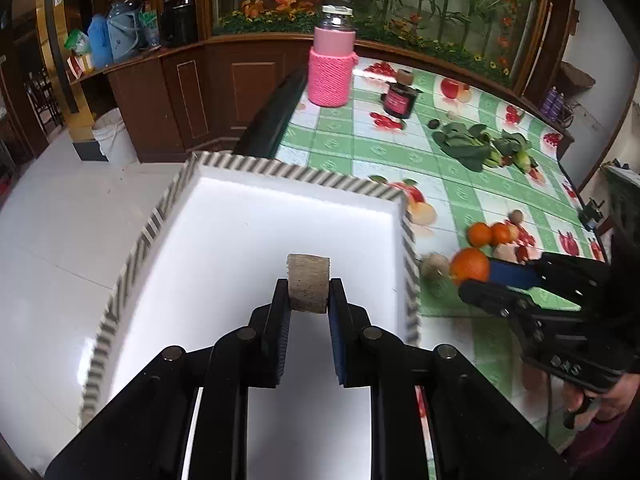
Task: Organize fruits
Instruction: 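Carry the cube and orange into the white tray and open both tools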
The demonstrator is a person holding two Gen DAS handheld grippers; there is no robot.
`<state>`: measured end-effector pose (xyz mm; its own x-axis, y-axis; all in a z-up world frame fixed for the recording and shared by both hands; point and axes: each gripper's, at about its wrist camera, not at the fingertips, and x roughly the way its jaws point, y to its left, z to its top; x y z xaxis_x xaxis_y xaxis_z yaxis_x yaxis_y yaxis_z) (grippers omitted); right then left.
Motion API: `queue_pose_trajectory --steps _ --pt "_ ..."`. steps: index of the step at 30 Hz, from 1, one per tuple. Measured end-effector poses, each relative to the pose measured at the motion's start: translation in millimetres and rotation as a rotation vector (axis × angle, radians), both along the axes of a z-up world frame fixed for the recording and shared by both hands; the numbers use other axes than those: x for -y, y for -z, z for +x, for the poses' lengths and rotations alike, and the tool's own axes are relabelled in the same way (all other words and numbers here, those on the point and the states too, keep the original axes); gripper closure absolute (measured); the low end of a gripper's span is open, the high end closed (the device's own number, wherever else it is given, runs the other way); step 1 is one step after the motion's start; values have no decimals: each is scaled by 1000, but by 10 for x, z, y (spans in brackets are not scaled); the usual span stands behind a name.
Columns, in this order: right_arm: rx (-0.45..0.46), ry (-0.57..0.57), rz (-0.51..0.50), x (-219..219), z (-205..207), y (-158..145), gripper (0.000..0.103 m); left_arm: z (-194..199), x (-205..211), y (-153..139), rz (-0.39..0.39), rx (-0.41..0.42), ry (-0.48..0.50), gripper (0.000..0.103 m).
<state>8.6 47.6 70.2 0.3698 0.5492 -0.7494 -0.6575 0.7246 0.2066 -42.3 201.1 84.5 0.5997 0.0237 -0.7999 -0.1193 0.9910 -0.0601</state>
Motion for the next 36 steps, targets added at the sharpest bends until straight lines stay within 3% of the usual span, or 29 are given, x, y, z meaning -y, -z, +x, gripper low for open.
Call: queue_pose_trajectory --steps 12,26,30,32,34,36 --pt "-2 -55 9 -514 152 -36 74 258 -238 114 2 -38 -23 87" --pt "2 -38 -133 -953 354 393 72 426 -327 491 40 -96 -81 87" --pt "6 -39 -128 -956 330 426 67 436 -383 554 7 -103 -99 86" --pt "-2 -35 -111 -921 318 408 59 426 -386 568 9 -100 -106 79" --pt "0 -28 -91 -857 284 357 59 396 -372 549 25 -84 -115 65" --pt "5 -20 -76 -798 253 309 58 355 -365 517 39 -63 -129 39"
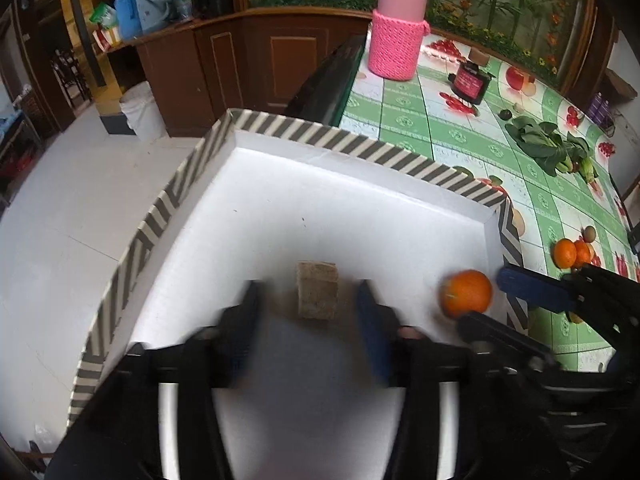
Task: Organize fruits
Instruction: 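Carry the cube and orange into the white tray and open both tools, then grasp a brown kiwi with the left tool while the right tool grasps a round tan cake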
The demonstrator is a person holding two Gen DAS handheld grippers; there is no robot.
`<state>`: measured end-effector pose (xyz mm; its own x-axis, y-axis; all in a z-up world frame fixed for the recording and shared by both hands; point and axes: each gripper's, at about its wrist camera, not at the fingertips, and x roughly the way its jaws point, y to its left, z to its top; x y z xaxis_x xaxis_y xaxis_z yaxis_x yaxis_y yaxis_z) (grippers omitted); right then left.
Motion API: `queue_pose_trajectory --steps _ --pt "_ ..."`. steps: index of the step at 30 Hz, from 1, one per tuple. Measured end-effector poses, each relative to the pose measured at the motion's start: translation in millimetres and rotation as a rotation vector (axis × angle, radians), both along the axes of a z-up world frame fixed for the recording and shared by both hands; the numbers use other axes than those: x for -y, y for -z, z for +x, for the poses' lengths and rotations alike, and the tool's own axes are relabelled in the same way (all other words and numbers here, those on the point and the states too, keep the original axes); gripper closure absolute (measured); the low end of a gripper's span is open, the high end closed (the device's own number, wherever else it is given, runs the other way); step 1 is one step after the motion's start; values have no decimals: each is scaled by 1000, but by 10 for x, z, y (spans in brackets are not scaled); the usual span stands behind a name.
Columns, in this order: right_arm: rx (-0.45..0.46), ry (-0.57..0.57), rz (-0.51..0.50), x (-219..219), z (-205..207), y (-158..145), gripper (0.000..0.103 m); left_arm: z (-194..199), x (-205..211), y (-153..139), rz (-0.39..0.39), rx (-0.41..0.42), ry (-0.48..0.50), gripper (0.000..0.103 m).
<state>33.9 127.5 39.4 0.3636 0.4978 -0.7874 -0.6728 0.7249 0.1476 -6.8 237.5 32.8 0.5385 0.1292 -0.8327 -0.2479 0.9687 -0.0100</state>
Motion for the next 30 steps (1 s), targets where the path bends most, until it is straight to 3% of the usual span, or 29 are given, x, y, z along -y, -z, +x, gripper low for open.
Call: queue_pose_trajectory --steps 4,11,16,30 --pt "5 30 61 217 -112 -129 46 -33 69 -89 18 37 -9 36" --pt "19 94 121 584 -242 -297 43 -143 353 -277 54 105 21 32" --pt "48 155 125 909 -334 -365 34 -207 575 -364 44 136 52 29" --pt "62 344 53 2085 -537 -225 34 -250 1432 -375 1 132 219 30"
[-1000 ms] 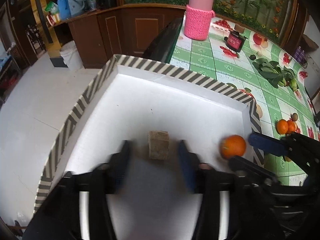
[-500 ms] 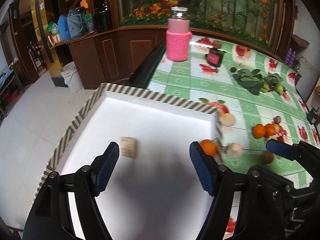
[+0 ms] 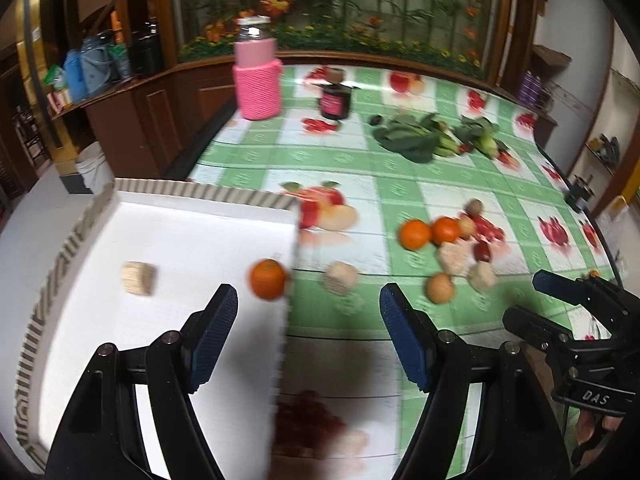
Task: Organize fruits
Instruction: 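Grasp a brown kiwi with the left tool while the right tool grasps a round tan cake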
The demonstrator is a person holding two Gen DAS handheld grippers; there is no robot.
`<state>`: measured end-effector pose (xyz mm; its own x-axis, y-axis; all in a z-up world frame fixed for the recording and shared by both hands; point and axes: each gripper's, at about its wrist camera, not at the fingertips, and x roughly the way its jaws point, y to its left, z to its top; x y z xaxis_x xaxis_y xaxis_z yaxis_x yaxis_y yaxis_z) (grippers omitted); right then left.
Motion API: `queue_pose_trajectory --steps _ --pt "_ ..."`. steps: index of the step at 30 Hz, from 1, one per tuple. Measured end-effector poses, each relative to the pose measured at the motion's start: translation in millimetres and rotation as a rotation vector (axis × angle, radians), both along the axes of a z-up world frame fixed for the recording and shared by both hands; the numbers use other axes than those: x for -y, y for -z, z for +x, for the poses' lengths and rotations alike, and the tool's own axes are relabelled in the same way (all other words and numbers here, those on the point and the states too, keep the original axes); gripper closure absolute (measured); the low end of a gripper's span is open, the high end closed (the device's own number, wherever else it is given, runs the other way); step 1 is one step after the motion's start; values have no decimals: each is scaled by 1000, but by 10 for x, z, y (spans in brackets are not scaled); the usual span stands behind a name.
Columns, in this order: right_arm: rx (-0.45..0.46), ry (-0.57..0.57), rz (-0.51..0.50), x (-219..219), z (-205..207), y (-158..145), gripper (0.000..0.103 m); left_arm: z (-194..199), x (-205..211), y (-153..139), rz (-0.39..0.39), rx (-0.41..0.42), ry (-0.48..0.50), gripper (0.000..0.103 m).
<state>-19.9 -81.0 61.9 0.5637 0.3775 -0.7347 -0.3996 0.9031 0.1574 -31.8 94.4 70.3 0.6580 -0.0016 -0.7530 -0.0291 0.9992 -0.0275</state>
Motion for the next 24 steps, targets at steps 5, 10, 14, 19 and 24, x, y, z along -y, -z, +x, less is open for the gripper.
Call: queue_pose_trajectory --steps 5,10,14,19,24 --pt "-7 61 -6 382 -55 69 34 28 276 92 3 -23 52 30" --pt "-25 84 -12 576 -42 137 34 97 521 194 21 -55 102 30" --pt "-25 86 -14 620 -37 147 34 164 604 271 16 -79 111 30" --pt "-27 92 -17 667 -25 147 34 244 709 335 8 -92 134 30" --pt "-41 93 -12 681 26 185 34 317 842 425 -4 -113 179 30"
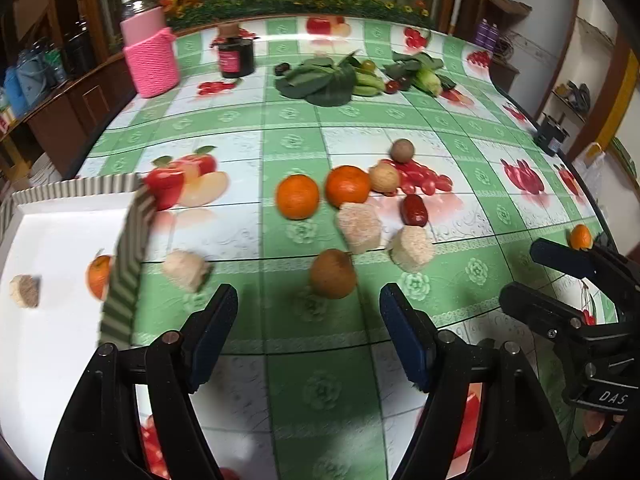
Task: Organize fruits
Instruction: 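Grasp a brown kiwi with the left tool while the right tool grasps a round tan cake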
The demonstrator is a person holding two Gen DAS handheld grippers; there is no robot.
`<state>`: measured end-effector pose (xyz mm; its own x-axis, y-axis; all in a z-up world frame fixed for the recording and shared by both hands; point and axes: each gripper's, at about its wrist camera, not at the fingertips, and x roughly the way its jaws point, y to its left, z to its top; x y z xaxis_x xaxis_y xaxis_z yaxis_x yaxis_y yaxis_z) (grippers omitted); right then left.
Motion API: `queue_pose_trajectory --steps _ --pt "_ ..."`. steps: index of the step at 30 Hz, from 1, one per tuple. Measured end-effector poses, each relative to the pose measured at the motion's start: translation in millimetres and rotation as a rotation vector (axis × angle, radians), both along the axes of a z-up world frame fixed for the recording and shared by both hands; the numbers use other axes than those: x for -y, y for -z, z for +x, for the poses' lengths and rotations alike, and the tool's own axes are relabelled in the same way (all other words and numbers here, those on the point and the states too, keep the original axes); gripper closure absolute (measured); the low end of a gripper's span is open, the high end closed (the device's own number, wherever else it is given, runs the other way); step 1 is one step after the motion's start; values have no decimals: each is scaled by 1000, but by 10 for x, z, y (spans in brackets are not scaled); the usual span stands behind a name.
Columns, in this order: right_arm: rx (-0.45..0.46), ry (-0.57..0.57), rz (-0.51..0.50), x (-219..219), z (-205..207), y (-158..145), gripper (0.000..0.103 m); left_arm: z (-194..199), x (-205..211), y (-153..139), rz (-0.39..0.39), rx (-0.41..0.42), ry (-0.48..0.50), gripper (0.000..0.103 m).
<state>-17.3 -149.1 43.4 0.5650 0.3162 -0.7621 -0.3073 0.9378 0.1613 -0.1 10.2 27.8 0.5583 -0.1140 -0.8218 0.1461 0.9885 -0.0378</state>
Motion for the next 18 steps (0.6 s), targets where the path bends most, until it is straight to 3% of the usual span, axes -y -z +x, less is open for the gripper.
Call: queue_pose_trajectory --steps 2,4,6,8,18 --pt "-3 -1 1 -5 23 13 34 37 41 28 4 0 14 30" --pt "-7 -2 5 -10 46 25 34 72 53 48 1 -2 24 39" --pt "-9 -4 10 -21 67 33 34 119 55 94 -4 -21 27 71" --pt "-13 -11 12 -53 98 45 34 119 50 99 7 -11 24 79" --pt "-30 -82 -15 -420 334 154 36 22 -123 -5 -31 -6 8 79"
